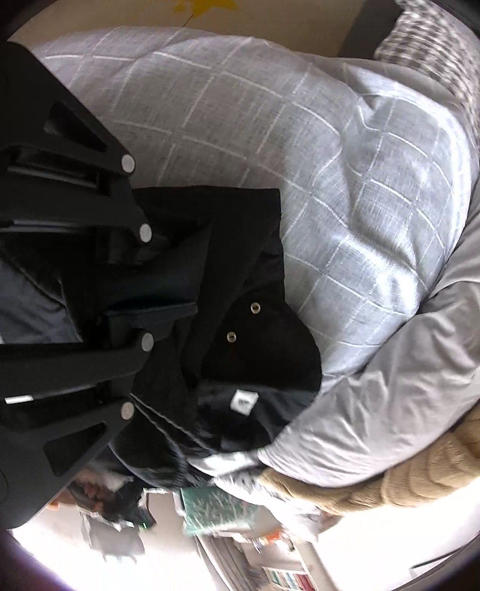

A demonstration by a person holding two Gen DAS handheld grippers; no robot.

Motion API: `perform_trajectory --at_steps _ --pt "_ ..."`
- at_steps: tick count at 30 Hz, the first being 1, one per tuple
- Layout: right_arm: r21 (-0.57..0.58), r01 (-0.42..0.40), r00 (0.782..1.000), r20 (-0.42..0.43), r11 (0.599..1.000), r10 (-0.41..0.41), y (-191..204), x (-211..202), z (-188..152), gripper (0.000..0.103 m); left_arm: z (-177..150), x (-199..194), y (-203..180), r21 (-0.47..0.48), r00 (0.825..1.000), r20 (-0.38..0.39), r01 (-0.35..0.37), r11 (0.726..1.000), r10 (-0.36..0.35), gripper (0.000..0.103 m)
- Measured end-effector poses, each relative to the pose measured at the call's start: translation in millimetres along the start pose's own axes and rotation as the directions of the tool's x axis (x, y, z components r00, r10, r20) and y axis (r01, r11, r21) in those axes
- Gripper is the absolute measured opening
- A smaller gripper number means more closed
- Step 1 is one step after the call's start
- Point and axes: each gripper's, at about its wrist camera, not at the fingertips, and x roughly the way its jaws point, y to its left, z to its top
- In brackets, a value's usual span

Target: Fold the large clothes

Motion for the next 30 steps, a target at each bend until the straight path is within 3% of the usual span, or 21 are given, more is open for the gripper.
perform_trajectory --at_steps 2,4,6,8,14,15,18,19,21,26,29,30 --pt "0.005 -0.045 0.999 -0.021 0.999 0.045 -1 -11 4 0.021 4 -8 2 -0.018 1.000 0.001 0.007 1.000 -0.007 0.025" --pt "-0.010 -0.052 0.998 -0.028 0.999 0.052 2 -19 6 0.021 9 -22 5 -0.031 0.999 0.042 -0.011 0.999 0.012 0.044" --pt "-0.023 -0.059 0.998 -0.033 0.998 0.058 6 -27 7 0.021 13 -46 7 -0.027 0.982 0.167 -0.089 0.996 0.092 0.067" --pt "-0.031 -0.061 0.997 -0.040 0.998 0.060 9 -33 8 0.022 13 -58 9 -0.016 0.969 0.212 -0.128 0.992 0.129 0.068" --pt "0.016 -0.134 0.989 -0.055 0.991 0.135 8 -47 17 0.032 -1 -53 9 0.082 0.949 0.219 -0.250 0.965 0.227 0.069" --pt "0.020 -0.135 0.989 -0.053 0.991 0.136 8 -50 18 0.039 -4 -49 9 0.106 0.945 0.222 -0.267 0.958 0.239 0.070" --pt "0.015 -0.078 0.997 0.012 0.997 0.078 5 -69 22 0.065 -10 -33 6 0.167 0.935 0.228 -0.312 0.935 0.271 0.070" --pt "0.019 -0.067 0.997 0.039 0.998 0.066 2 -76 24 0.068 -10 -30 6 0.183 0.935 0.229 -0.316 0.931 0.272 0.070" --pt "0.019 -0.023 0.996 0.092 1.000 0.021 -4 -88 26 0.070 -12 -18 0 0.235 0.931 0.245 -0.328 0.915 0.271 0.070" --pt "-0.095 0.121 0.990 0.081 0.988 -0.113 2 -65 20 0.071 -8 17 -17 0.344 0.919 0.306 -0.350 0.871 0.249 0.070" --pt "-0.174 0.174 0.984 0.057 0.969 -0.166 10 -30 11 0.071 -1 37 -22 0.357 0.925 0.292 -0.340 0.870 0.242 0.070" --pt "-0.192 0.194 0.981 0.059 0.962 -0.186 11 -21 9 0.071 4 43 -23 0.343 0.925 0.292 -0.337 0.877 0.242 0.065"
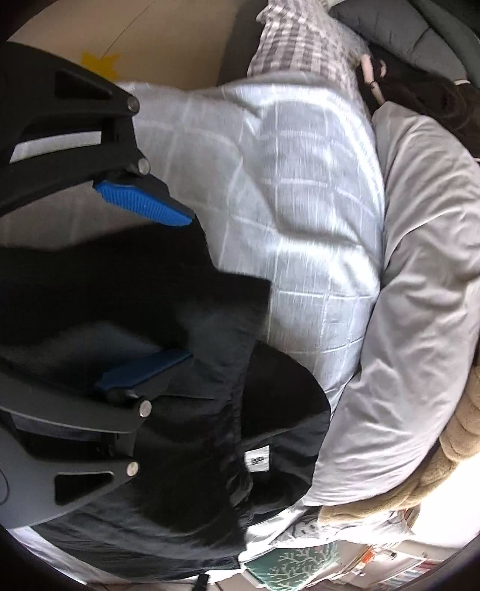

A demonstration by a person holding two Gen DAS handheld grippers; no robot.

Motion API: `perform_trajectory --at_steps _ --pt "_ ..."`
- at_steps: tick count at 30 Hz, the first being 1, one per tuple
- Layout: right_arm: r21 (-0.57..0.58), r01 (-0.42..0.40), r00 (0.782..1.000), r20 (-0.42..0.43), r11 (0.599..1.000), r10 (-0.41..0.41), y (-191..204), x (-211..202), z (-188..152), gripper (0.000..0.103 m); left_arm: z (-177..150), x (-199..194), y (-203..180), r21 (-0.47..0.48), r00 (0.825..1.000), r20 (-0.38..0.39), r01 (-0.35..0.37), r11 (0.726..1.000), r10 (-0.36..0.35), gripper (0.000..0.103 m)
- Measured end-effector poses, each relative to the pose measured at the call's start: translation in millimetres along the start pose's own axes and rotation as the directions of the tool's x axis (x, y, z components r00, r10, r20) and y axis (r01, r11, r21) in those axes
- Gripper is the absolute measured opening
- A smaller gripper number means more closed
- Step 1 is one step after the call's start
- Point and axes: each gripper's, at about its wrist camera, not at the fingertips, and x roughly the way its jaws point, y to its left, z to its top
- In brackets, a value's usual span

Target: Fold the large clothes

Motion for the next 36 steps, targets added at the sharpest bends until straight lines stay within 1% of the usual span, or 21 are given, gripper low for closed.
perform_trajectory --at_steps 1,2,3,4,5,6,7,8,9,10,12,13,14,16,17,21,24,27,30,34,36 --pt "-0.017 0.023 1.000 0.001 1.000 -0.023 3 9 -2 0.071 3 4 -1 -0.016 1.000 0.004 -0.001 1.000 0.001 0.058" --pt "-0.034 0.053 0.999 0.005 0.998 -0.053 8 23 -2 0.071 6 9 -3 -0.036 1.000 -0.006 0.012 0.999 -0.013 0.037" --pt "-0.042 0.071 0.997 0.007 0.997 -0.070 9 32 -3 0.071 8 13 -4 -0.053 1.000 -0.025 0.013 0.999 -0.014 0.025" --pt "-0.046 0.086 0.996 0.010 0.995 -0.086 10 41 -3 0.070 9 15 -7 -0.059 0.999 -0.033 0.004 0.998 -0.006 0.019" --pt "-0.044 0.101 0.995 0.025 0.994 -0.100 11 50 -2 0.069 9 15 -11 -0.058 0.999 -0.039 -0.012 0.998 0.010 0.007" --pt "-0.036 0.102 0.994 0.046 0.994 -0.101 11 52 -3 0.053 9 11 -15 -0.048 0.999 -0.018 -0.052 0.997 0.051 0.006" --pt "-0.027 0.083 0.993 0.084 0.996 -0.081 12 52 -3 0.024 8 5 -17 -0.051 0.996 0.016 -0.089 0.995 0.090 0.006" --pt "-0.023 0.105 0.988 0.114 0.994 -0.101 15 50 -2 0.011 8 -6 -18 -0.065 0.991 0.067 -0.112 0.992 0.116 0.006" --pt "-0.036 0.141 0.981 0.139 0.989 -0.135 19 47 -3 0.010 7 -23 -16 -0.089 0.978 0.149 -0.133 0.987 0.145 0.005" --pt "-0.067 0.197 0.964 0.197 0.978 -0.181 26 39 -5 0.009 7 -41 -16 -0.114 0.958 0.232 -0.147 0.983 0.170 0.005" --pt "-0.122 0.295 0.914 0.326 0.948 -0.242 40 20 -10 0.008 8 -66 -17 -0.141 0.919 0.345 -0.148 0.979 0.189 0.006" --pt "-0.132 0.326 0.889 0.380 0.936 -0.256 46 12 -12 0.008 11 -72 -19 -0.149 0.902 0.380 -0.160 0.976 0.206 0.006" --pt "-0.131 0.357 0.854 0.448 0.925 -0.266 53 0 -12 0.008 16 -78 -24 -0.153 0.873 0.425 -0.192 0.969 0.240 0.006" --pt "-0.106 0.393 0.797 0.535 0.913 -0.281 64 -14 -7 0.008 27 -80 -32 -0.160 0.833 0.469 -0.248 0.956 0.294 0.006" --pt "-0.080 0.398 0.763 0.581 0.914 -0.282 70 -23 0 0.008 33 -77 -33 -0.170 0.819 0.480 -0.265 0.949 0.315 0.006" --pt "-0.024 0.419 0.724 0.612 0.908 -0.317 87 -16 34 0.008 61 -49 -35 -0.211 0.792 0.469 -0.329 0.920 0.391 0.006" --pt "-0.007 0.441 0.729 0.586 0.898 -0.354 95 12 57 0.008 70 -15 -33 -0.222 0.782 0.439 -0.384 0.896 0.443 0.006" --pt "0.006 0.441 0.762 0.526 0.898 -0.377 96 51 71 0.008 66 22 -32 -0.192 0.783 0.393 -0.444 0.875 0.483 0.006" --pt "0.001 0.459 0.788 0.462 0.889 -0.407 90 89 74 0.008 58 55 -28 -0.148 0.794 0.330 -0.491 0.859 0.511 0.006" --pt "-0.017 0.456 0.823 0.390 0.890 -0.414 84 121 74 0.010 60 84 -23 -0.119 0.818 0.243 -0.508 0.853 0.521 0.007" --pt "-0.019 0.462 0.840 0.329 0.887 -0.431 77 136 76 0.010 64 100 -21 -0.089 0.832 0.176 -0.518 0.851 0.526 0.013"
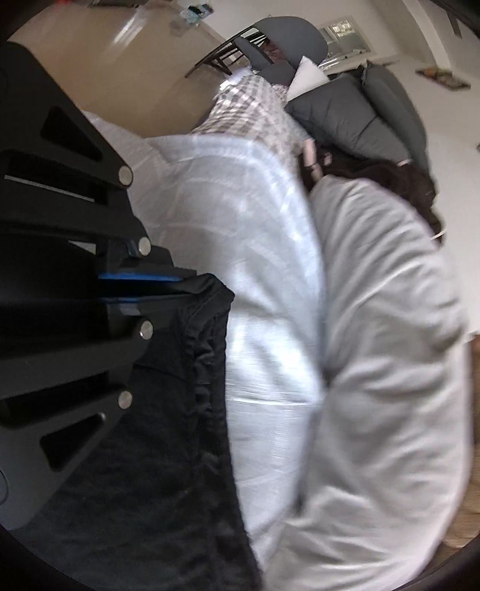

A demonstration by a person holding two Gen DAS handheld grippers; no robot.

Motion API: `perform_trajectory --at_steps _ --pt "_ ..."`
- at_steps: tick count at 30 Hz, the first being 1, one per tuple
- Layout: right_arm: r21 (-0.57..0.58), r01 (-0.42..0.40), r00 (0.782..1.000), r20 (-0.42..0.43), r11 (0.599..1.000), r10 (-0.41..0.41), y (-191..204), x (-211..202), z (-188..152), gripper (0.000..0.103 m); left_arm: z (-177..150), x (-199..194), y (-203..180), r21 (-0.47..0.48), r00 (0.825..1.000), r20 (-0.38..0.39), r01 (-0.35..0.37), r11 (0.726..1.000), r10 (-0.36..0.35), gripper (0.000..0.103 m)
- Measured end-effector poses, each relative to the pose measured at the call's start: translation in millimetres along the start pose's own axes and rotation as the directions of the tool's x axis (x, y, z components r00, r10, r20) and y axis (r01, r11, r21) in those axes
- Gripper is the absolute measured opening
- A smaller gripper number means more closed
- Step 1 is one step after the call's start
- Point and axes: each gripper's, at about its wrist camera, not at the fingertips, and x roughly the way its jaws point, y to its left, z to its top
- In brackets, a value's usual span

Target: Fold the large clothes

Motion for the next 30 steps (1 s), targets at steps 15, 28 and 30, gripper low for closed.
perform_trajectory --at_steps 15,28,30 --pt "0.006 -0.202 0.975 0.099 0.979 0.200 17 -89 -30 0.063 -12 -136 -23 0.009 0.927 0.059 0.370 0.929 -0.370 0.080" --pt "-0.024 -0.339 0.936 -0.105 0.941 0.334 -2 -78 -89 0.064 -89 -102 8 -0.021 0.934 -0.106 0.342 0.940 -0.342 0.082" --pt "-0.075 -0.243 0.965 -0.120 0.967 0.233 -22 -86 -97 0.064 -92 -111 25 -0.017 0.934 -0.136 0.332 0.943 -0.331 0.082"
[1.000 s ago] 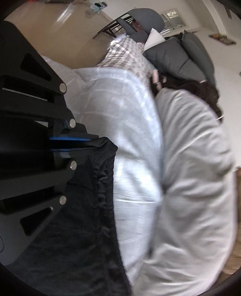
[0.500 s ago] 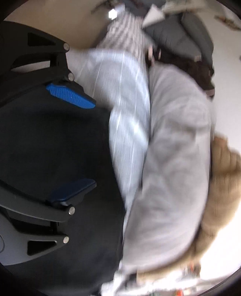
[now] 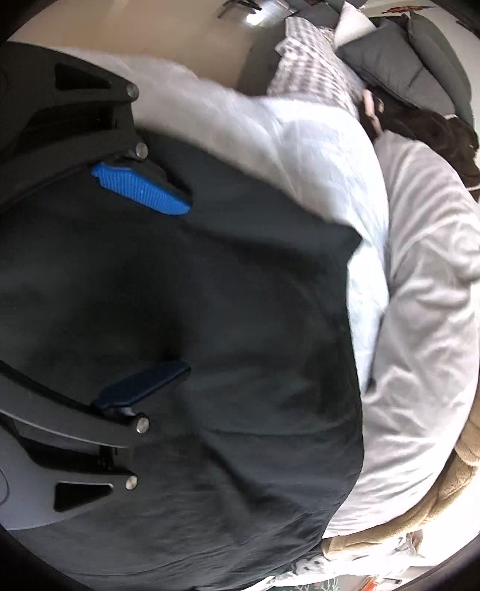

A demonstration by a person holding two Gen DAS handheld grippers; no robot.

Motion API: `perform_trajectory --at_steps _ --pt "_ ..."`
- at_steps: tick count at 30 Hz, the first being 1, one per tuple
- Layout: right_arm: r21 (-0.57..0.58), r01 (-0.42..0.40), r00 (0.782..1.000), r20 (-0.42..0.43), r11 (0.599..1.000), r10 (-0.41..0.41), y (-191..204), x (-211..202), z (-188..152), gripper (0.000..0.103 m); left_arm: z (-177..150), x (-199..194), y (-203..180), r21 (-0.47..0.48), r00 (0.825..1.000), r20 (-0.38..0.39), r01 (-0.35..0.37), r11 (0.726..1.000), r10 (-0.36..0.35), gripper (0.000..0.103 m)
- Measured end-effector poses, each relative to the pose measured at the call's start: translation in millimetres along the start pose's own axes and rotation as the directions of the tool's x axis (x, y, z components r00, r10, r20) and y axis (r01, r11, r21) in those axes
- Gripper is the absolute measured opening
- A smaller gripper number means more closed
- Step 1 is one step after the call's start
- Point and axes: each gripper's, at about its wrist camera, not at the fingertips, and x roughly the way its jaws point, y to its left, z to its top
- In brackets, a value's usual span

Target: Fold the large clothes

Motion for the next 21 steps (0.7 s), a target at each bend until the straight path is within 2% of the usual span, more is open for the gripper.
perform_trajectory --at_steps 1,3,6,9,13,16,19,21 --pt "-0.005 0.024 1.000 -0.018 1.000 -0.025 -9 -8 -6 0.064 -3 -10 3 0.006 1.000 -0.002 -0.009 1.000 0.009 0.082" --pt "0.038 0.002 1.000 -0.027 0.999 -0.001 -28 -27 -14 0.066 -9 -36 9 0.011 1.000 -0.020 -0.011 1.000 0.011 0.082" --pt "0.127 -0.079 0.997 -0.013 0.989 0.081 -49 -64 -33 0.072 -24 -70 22 -0.047 0.996 -0.063 0.057 0.997 -0.060 0.083" --pt "0.173 -0.128 0.991 -0.011 0.977 0.131 -60 -90 -52 0.075 -41 -96 41 -0.152 0.979 -0.120 0.147 0.977 -0.166 0.087" --pt "0.220 -0.177 0.981 -0.037 0.959 0.190 -66 -111 -84 0.080 -72 -112 59 -0.290 0.945 -0.197 0.199 0.936 -0.262 0.091" --pt "0.260 -0.207 0.972 -0.057 0.943 0.229 -65 -118 -107 0.081 -99 -110 76 -0.415 0.913 -0.216 0.234 0.879 -0.345 0.092" --pt "0.309 -0.240 0.958 -0.081 0.920 0.277 -68 -110 -123 0.081 -120 -98 85 -0.505 0.893 -0.211 0.249 0.826 -0.398 0.092" --pt "0.341 -0.260 0.947 -0.091 0.903 0.307 -67 -104 -132 0.081 -132 -83 90 -0.587 0.868 -0.169 0.292 0.755 -0.467 0.092"
